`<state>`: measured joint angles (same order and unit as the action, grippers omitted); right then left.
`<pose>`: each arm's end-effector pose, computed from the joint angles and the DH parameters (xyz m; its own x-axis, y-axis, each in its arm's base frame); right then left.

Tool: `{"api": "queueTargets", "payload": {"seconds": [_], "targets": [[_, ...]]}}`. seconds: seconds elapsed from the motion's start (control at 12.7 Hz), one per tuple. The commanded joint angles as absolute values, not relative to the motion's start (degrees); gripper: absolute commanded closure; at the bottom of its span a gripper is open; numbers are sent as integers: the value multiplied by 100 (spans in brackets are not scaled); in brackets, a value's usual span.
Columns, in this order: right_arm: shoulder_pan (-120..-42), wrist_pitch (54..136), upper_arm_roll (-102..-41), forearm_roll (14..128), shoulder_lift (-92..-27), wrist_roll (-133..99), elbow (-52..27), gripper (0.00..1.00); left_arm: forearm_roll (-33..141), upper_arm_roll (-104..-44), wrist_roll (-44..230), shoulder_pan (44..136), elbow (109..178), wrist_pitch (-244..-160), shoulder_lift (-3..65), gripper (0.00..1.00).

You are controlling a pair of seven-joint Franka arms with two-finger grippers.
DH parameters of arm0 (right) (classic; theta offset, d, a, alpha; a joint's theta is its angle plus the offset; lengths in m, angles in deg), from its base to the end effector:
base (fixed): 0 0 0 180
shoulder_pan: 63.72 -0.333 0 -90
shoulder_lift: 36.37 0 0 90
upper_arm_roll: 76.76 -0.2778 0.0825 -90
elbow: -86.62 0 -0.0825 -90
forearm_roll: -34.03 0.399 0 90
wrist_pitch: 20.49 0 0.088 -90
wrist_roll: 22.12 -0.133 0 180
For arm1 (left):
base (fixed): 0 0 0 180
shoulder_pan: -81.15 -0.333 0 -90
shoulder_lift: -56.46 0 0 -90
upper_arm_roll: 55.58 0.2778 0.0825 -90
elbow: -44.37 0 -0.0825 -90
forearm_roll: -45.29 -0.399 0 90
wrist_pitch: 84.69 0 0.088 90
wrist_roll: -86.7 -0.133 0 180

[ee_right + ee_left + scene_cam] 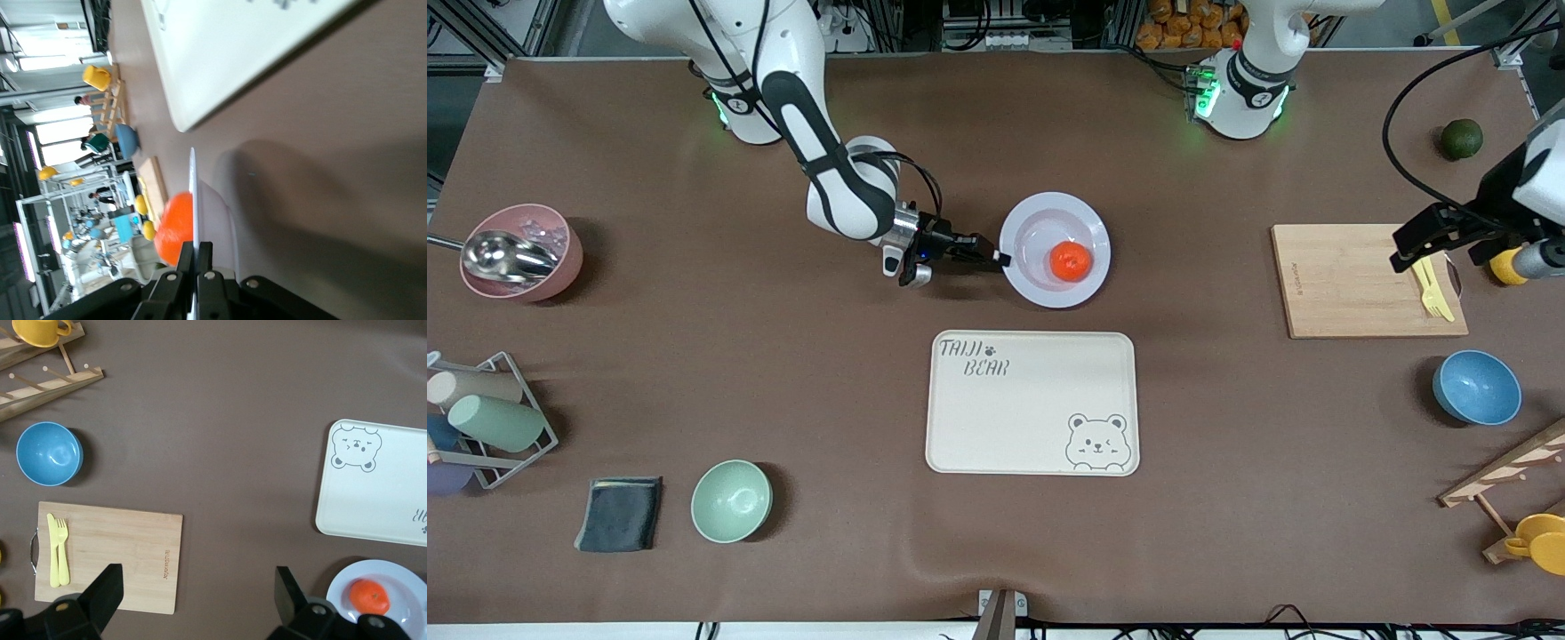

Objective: Place orange and plate with both arms
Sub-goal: 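Slide the plate with the right gripper onto the bear tray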

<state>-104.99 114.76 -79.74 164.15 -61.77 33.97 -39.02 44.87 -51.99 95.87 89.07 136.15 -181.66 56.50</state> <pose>0.3777 0.4042 0.1131 0.9548 -0.2378 -0.1784 -0.2546 -0.3442 -0.9037 0.5818 -0.0431 0.5568 0.9923 0.0838 0.0911 0.0835 -0.9965 0.0073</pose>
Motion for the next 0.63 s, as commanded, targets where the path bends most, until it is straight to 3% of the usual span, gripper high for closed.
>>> {"api": "queueTargets", "payload": {"seconds": [0.0,0.39,0.55], "targets": [[-10459,11512,-7966,16692,-5834,3158,-3968,100,4318,-5347,9506,8800,13727,-18110,5787,0],[-10169,11600,-7922,16727,-5904,2762,-3258,100,4309,-5356,9497,8800,13727,-18110,5787,0],[-9924,11626,-7913,16727,-6272,2779,-2827,100,4309,-5417,9514,8800,13727,-18110,5795,0]]}}
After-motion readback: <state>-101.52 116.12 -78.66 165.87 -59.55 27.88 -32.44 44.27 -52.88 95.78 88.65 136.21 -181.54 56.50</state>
